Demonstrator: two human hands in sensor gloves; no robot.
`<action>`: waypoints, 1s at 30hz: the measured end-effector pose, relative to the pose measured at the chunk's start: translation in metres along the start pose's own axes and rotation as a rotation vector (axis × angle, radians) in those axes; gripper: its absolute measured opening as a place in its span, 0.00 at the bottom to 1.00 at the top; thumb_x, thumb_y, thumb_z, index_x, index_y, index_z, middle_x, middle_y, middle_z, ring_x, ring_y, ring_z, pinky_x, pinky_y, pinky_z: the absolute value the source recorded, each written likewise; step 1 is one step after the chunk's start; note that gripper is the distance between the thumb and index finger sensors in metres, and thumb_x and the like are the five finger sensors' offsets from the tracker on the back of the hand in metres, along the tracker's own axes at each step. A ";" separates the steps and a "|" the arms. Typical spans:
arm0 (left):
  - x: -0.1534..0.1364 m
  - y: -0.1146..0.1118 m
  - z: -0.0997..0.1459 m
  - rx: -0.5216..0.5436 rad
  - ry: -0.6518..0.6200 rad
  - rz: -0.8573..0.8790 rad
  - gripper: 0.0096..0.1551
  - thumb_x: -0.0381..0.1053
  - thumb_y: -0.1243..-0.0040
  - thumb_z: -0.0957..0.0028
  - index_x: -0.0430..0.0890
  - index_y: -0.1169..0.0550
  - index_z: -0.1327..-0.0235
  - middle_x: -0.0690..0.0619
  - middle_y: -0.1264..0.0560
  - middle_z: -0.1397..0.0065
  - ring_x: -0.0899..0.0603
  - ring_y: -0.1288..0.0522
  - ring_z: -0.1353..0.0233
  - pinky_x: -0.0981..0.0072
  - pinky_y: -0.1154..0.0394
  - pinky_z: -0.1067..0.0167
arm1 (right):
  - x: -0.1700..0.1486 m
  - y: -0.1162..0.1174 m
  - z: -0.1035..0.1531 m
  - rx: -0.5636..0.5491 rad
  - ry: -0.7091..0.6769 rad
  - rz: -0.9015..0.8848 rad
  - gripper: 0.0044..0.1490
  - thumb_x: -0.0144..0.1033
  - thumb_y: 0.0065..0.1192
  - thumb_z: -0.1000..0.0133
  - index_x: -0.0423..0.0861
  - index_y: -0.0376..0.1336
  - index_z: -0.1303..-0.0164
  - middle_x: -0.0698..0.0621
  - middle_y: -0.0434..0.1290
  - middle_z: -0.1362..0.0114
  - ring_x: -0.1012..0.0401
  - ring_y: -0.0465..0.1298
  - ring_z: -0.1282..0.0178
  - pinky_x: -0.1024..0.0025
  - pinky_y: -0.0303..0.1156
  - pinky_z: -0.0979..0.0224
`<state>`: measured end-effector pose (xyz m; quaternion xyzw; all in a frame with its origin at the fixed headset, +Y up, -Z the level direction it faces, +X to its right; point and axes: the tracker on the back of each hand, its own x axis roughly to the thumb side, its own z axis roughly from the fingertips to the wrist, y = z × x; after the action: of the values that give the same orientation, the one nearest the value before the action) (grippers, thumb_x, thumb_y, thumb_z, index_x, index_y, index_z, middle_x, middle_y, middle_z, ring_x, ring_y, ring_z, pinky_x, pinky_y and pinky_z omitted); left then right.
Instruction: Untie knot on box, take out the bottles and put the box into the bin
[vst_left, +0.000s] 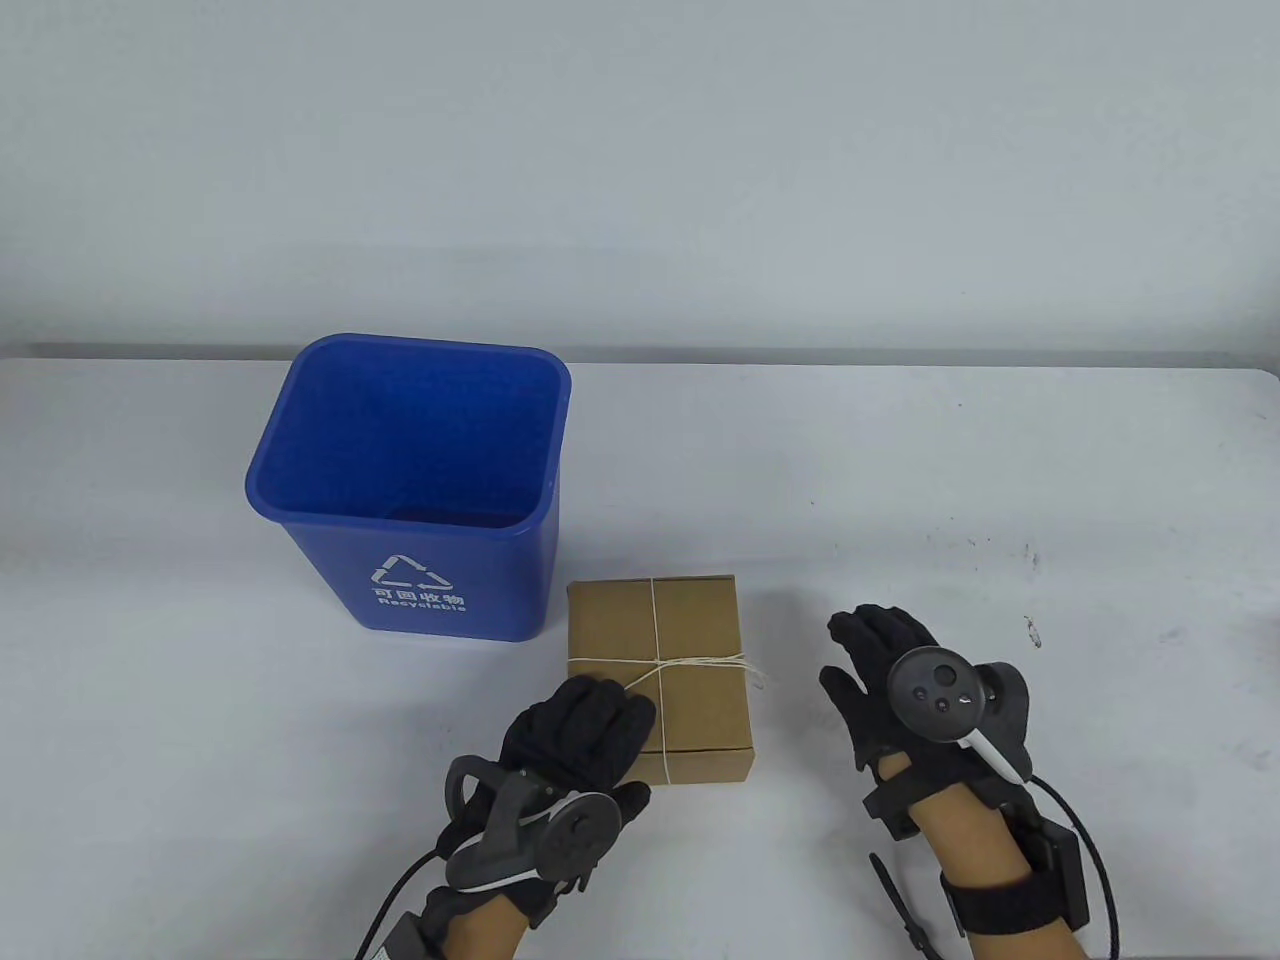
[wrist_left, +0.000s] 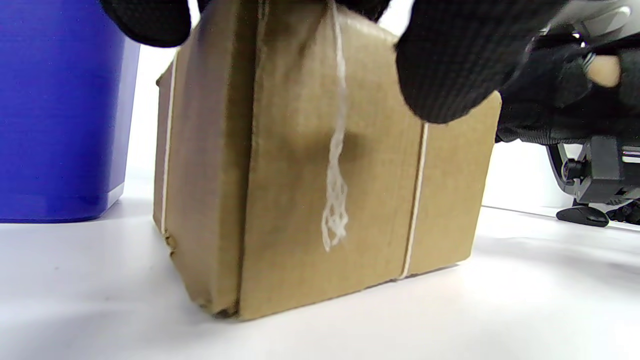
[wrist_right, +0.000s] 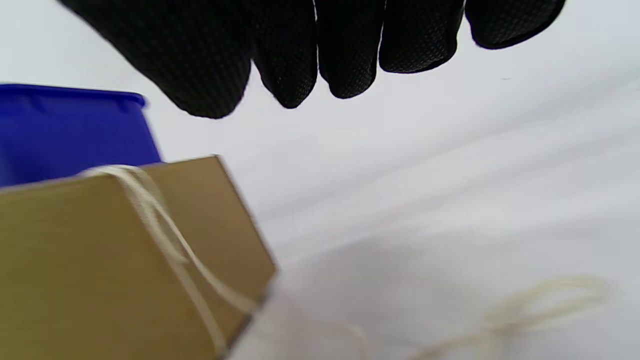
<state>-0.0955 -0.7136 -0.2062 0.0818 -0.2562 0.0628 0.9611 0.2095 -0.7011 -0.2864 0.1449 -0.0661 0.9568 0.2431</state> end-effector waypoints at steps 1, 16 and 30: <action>0.000 0.000 0.000 -0.001 0.000 0.001 0.50 0.64 0.38 0.49 0.54 0.46 0.17 0.51 0.52 0.19 0.36 0.50 0.18 0.36 0.40 0.28 | 0.007 0.002 0.000 -0.002 -0.036 -0.019 0.37 0.45 0.62 0.46 0.42 0.60 0.28 0.42 0.59 0.21 0.35 0.59 0.23 0.32 0.55 0.30; -0.002 0.000 -0.001 -0.005 -0.002 0.014 0.49 0.64 0.38 0.49 0.55 0.46 0.18 0.51 0.51 0.19 0.36 0.50 0.18 0.36 0.40 0.28 | 0.070 0.032 -0.016 0.142 -0.236 -0.076 0.41 0.48 0.59 0.45 0.43 0.55 0.23 0.43 0.50 0.16 0.32 0.51 0.20 0.30 0.51 0.29; -0.018 0.008 0.005 0.079 0.043 0.087 0.47 0.61 0.37 0.48 0.51 0.42 0.19 0.48 0.47 0.19 0.34 0.46 0.20 0.36 0.38 0.29 | 0.061 0.058 -0.026 0.246 -0.222 -0.144 0.44 0.54 0.49 0.43 0.46 0.47 0.20 0.46 0.41 0.15 0.31 0.44 0.20 0.28 0.47 0.28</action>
<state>-0.1147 -0.7077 -0.2098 0.1073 -0.2364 0.1164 0.9587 0.1237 -0.7191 -0.2957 0.2824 0.0354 0.9160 0.2827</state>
